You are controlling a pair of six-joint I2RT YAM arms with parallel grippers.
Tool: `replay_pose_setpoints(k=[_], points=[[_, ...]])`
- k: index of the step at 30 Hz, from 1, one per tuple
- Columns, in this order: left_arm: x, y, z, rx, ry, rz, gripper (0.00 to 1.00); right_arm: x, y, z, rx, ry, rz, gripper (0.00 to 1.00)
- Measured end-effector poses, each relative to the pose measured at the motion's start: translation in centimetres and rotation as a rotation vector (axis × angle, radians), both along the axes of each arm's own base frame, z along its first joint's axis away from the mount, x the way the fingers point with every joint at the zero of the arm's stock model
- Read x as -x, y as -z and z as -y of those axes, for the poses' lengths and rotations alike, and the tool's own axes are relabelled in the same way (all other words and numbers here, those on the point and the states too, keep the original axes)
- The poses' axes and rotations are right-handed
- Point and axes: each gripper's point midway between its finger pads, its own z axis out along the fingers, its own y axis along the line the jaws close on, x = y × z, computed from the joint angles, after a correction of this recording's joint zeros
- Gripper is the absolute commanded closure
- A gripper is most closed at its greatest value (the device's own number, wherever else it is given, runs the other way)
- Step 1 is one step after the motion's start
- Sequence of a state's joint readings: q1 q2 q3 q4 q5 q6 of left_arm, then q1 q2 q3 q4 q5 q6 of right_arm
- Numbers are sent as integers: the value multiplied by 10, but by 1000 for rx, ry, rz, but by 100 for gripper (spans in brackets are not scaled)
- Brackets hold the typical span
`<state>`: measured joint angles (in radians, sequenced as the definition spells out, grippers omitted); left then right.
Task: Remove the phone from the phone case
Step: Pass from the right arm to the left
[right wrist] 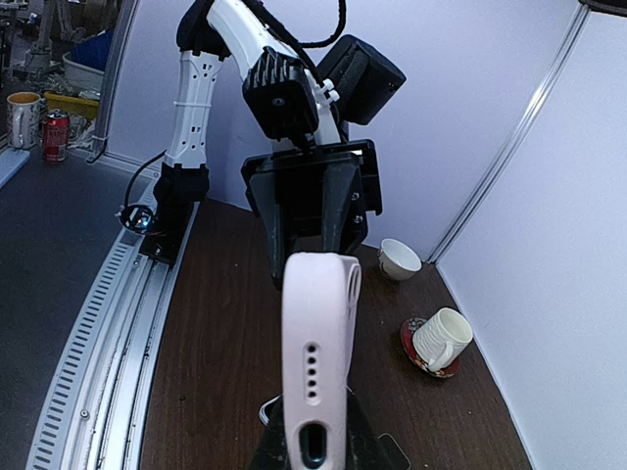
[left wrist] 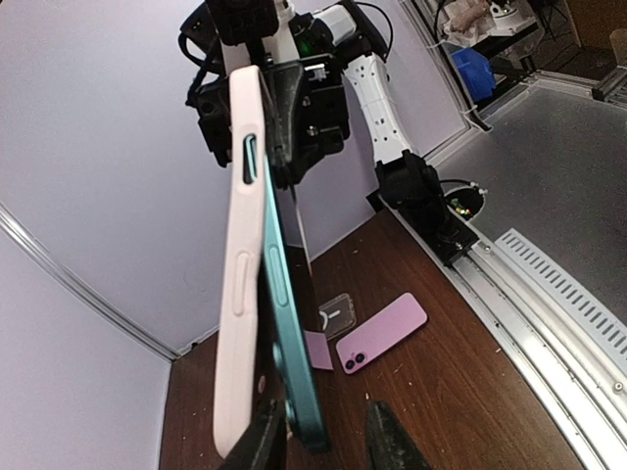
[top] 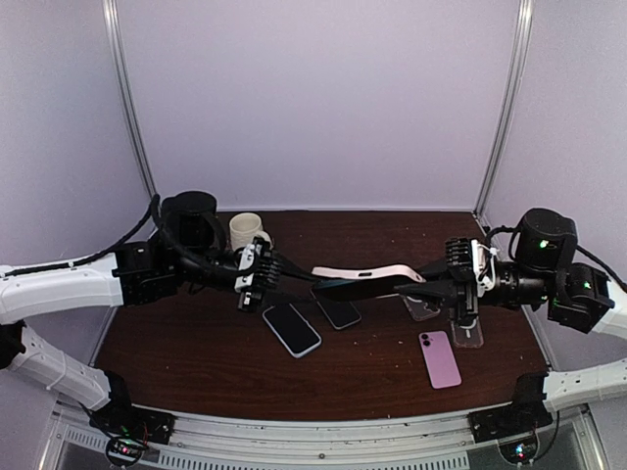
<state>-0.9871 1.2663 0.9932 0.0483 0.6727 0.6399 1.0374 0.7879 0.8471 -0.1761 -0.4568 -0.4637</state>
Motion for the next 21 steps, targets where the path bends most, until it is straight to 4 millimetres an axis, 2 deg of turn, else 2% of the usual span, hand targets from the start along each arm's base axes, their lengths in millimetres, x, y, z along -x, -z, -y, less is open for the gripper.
replay_pose_setpoints(k=[7, 21], points=[[3, 4, 2, -17, 22, -25, 61, 0, -3, -12, -2, -20, -3, 100], [3, 15, 0, -62, 22, -44, 58, 10, -10, -47, -1, -86, -27, 100]])
